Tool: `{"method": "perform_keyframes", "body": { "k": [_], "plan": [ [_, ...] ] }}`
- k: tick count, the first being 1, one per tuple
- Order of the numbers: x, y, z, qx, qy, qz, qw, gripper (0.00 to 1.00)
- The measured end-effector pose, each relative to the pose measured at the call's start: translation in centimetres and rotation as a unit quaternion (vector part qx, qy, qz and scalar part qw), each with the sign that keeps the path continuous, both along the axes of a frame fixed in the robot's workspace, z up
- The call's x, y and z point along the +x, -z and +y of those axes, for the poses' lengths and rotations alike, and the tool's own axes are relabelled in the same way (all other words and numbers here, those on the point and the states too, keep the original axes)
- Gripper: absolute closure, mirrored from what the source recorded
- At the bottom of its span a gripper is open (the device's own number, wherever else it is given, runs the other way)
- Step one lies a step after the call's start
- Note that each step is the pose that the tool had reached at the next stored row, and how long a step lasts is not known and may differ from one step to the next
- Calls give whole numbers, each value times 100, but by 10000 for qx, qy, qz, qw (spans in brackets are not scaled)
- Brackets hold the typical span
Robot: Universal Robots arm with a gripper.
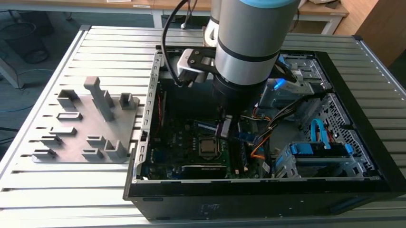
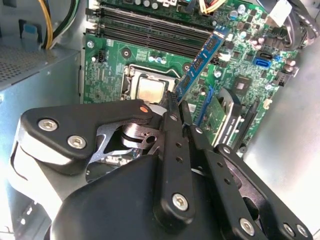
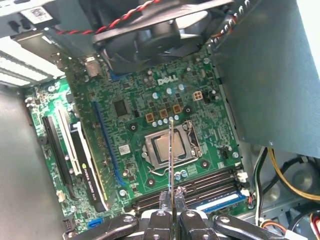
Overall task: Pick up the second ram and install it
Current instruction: 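Insert the second ram into the second slot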
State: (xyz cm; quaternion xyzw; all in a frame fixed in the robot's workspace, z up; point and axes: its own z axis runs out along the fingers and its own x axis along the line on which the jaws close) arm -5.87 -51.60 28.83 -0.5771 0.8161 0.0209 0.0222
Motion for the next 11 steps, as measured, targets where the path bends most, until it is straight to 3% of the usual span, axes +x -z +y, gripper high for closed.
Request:
{"method": "perform_keyframes", "body": {
  "k": [11],
  "plan": [
    [0, 4, -1, -1, 522, 0, 9986, 86]
  ]
}}
